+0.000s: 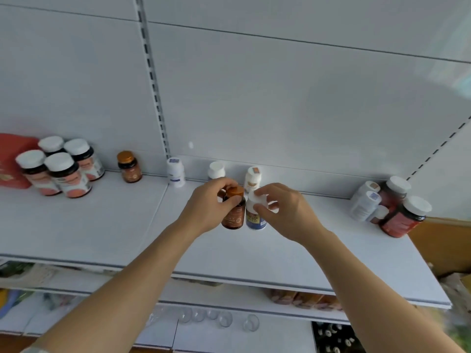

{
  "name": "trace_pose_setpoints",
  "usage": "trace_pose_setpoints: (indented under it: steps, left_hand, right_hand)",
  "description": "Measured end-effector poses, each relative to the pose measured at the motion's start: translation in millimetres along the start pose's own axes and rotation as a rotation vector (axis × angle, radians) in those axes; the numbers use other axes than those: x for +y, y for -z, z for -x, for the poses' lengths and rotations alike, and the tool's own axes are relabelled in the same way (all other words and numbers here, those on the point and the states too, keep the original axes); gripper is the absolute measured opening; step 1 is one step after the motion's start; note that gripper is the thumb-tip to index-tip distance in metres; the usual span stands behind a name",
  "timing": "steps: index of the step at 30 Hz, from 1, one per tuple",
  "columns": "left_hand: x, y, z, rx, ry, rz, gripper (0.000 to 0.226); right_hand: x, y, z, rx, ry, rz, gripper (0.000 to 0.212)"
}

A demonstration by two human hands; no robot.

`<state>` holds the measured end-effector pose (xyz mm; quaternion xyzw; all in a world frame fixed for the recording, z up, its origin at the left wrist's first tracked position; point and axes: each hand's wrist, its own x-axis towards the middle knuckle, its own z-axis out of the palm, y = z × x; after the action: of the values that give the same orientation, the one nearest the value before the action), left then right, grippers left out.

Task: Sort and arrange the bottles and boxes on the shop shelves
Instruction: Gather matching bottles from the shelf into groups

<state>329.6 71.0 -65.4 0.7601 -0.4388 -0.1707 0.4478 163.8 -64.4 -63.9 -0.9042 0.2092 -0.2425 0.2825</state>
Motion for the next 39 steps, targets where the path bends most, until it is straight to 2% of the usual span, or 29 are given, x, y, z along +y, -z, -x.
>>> trace_pose_setpoints:
  steps: [6,11,20,24,28,39]
  left_hand:
    - [-30.5,45.8,13.6,0.034,0.035,-0.032,0.026]
    - [-47.2,60.9,3.8,0.068,0.067,-0.064,0.027]
    - [-58.4,57.0,-33.2,0.05,0.068,-0.139,0.026]
    - [-64.7,52.3,-41.9,0.035,0.056,-0.164,0.024]
    - [-73.4,53.8,-49.0,0.023,0.028,-0.155,0.023]
    - [-90.5,54.3,-63.8,-0.038,0.021,-0.121,0.025]
  right_hand:
    - [-33.1,-37.9,-14.9,-0.008,0.033,0.071,0.024]
    - [-26.7,-49.6,-43.0,-0.021,0.03,0.11,0.026]
    - [3.6,-52.5,-86.7,-0.012,0.042,0.188,0.031]
    - [11.9,-57.5,-101.1,0.007,0.064,0.281,0.028]
    - [24.0,-69.7,-107.9,0.061,0.131,0.376,0.026]
    - [38.0,-82.1,-112.3,0.113,0.113,0.469,0.026]
